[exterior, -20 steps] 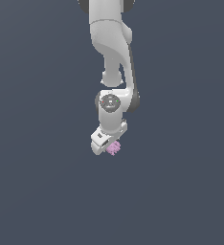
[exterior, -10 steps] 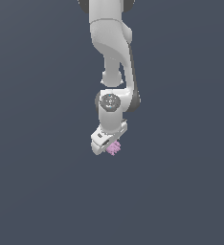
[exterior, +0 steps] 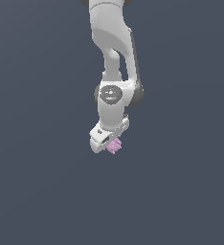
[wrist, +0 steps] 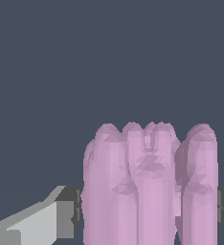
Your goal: Pick up the object and move it to a goal position.
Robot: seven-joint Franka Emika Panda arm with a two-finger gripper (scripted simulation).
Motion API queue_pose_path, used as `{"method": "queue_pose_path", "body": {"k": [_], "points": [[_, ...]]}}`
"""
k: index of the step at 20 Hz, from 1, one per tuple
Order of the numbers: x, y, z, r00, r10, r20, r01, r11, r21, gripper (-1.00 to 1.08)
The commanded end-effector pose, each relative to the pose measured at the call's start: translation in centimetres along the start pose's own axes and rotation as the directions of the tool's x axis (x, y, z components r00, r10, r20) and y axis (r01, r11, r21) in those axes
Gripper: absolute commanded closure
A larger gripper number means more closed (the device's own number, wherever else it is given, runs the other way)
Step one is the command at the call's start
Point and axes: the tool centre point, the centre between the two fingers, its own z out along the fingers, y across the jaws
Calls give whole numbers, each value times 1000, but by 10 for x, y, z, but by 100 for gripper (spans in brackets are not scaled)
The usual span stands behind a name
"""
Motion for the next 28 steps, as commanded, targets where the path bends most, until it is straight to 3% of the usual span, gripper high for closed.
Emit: {"method": "queue_pose_path", "body": {"k": [1, 18, 28], "points": [[5, 3, -20, 1000, 0, -1, 0, 1000, -1, 108], [48, 31, -185, 1000, -1, -1, 1, 1000, 2, 108], [67, 46, -255, 1000, -1, 0, 1, 1000, 2, 108]]}}
